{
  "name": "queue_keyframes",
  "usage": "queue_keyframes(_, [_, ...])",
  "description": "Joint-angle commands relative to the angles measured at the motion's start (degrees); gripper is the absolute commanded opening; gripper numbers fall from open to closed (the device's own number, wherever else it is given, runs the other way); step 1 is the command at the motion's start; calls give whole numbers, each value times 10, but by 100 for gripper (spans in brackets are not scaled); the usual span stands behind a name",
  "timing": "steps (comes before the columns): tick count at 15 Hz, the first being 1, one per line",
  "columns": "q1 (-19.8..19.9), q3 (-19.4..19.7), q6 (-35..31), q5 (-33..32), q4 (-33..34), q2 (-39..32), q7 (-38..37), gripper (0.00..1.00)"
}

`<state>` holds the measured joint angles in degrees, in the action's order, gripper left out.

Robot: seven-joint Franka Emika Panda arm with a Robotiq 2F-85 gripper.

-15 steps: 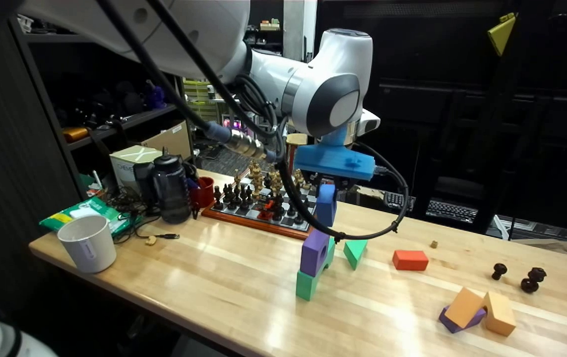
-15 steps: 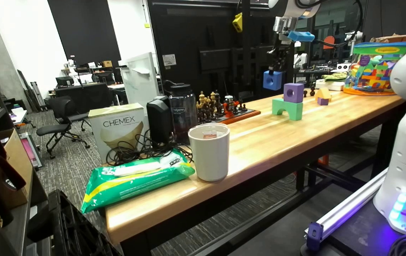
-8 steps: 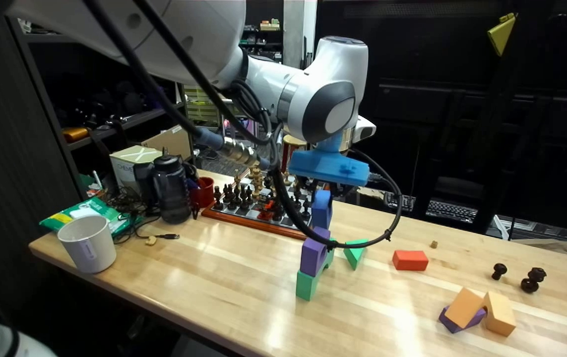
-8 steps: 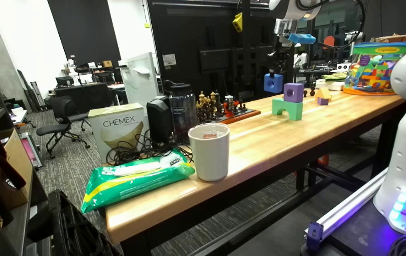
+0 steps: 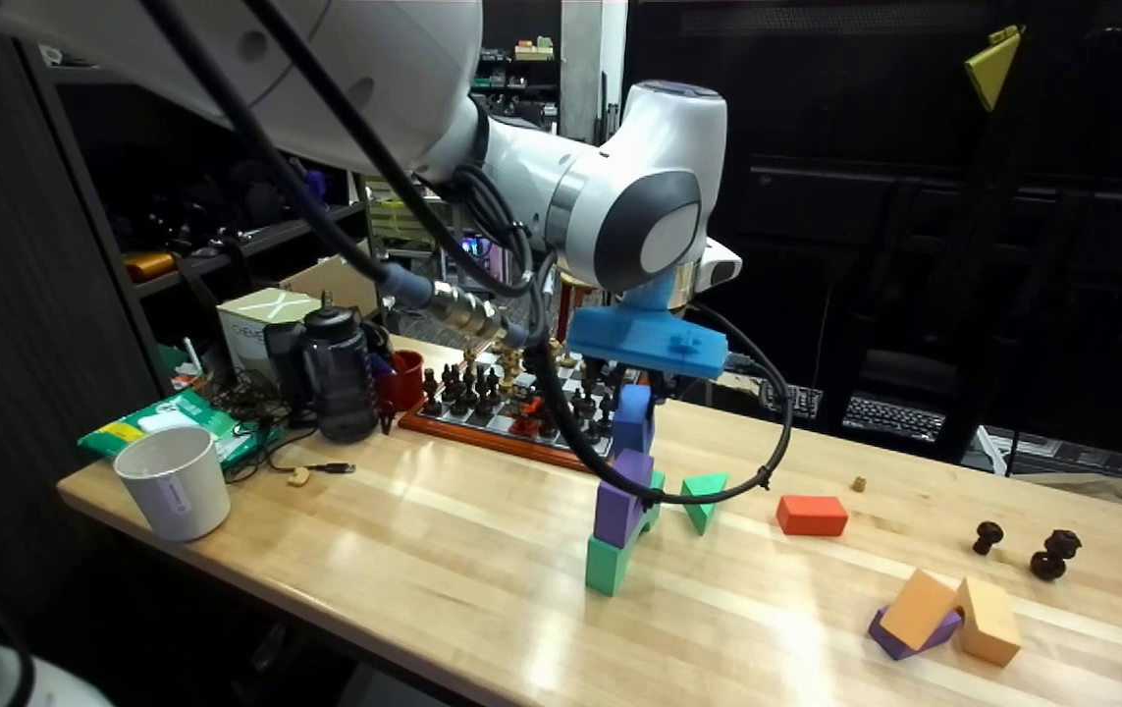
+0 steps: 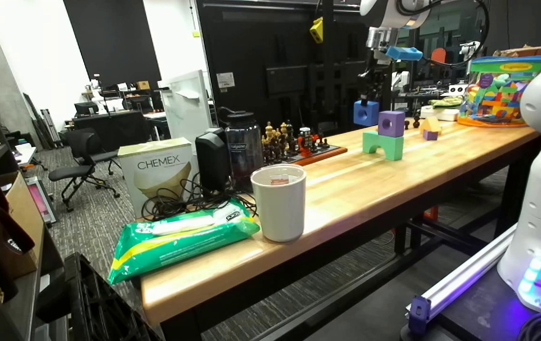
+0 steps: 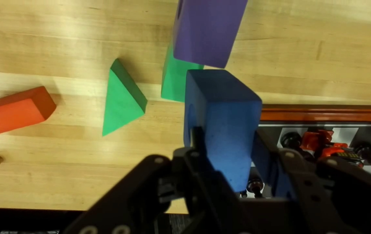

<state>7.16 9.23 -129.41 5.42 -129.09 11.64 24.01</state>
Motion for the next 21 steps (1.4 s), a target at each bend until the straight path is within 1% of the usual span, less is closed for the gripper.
queue_keyframes(1, [-4,3,-1,-11,-14,19,-10,14])
queue_keyframes(21, [-4,13,-1,-2,-18,8,-2,14])
